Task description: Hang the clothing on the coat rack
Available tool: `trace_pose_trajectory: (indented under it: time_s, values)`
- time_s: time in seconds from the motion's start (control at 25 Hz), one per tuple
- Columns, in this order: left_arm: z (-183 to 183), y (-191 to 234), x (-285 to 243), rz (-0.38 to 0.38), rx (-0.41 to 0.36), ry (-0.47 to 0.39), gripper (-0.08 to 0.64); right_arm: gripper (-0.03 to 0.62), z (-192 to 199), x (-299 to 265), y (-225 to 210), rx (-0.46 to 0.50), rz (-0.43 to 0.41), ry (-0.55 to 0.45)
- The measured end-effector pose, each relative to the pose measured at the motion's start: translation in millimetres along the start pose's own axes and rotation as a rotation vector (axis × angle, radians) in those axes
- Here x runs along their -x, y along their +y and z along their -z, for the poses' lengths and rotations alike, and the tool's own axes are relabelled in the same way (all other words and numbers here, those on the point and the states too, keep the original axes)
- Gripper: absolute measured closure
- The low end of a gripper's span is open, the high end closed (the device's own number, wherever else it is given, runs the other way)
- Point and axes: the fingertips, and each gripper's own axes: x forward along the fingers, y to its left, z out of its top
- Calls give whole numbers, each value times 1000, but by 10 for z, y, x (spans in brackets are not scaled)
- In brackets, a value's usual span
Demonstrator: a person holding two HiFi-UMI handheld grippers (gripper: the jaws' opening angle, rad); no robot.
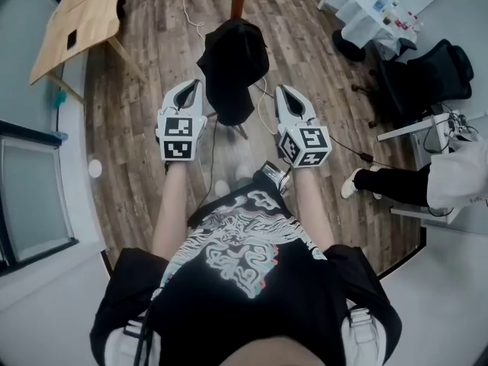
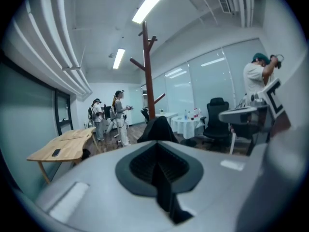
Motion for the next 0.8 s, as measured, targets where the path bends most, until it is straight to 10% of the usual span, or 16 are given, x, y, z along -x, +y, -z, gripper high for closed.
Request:
trace_pose_trajectory:
  time_s: [0.8]
  values:
    - [-398,-258,207,-83,41,-89,571,594,-308,230,-180,-10,-61,-40]
